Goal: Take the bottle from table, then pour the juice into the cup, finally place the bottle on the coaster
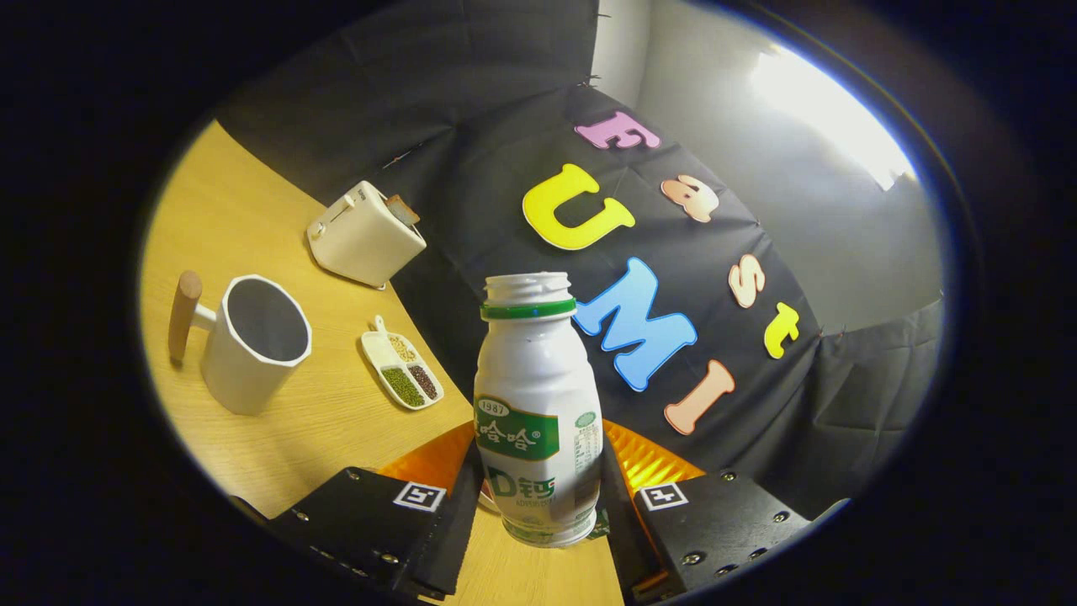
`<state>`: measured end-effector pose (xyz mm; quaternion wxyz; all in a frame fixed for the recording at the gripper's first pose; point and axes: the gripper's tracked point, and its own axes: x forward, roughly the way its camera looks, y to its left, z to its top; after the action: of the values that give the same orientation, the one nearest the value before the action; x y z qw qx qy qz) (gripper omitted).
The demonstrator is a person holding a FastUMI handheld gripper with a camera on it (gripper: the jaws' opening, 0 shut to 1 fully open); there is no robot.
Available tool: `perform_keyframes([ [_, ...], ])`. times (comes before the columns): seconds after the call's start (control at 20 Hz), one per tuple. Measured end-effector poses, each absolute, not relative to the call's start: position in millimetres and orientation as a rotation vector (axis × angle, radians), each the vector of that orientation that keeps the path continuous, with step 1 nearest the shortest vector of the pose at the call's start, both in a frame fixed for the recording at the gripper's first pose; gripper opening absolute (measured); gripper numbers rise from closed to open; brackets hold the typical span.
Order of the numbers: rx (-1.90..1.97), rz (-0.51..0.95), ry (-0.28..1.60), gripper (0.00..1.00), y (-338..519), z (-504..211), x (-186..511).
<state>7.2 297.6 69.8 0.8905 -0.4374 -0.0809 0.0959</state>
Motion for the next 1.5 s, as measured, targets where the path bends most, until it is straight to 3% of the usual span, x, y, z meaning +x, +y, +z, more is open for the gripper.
perform_keyframes([
  [1.5, -1.337, 0.213, -0.274, 0.69, 340.4, 72.6, 18.0],
])
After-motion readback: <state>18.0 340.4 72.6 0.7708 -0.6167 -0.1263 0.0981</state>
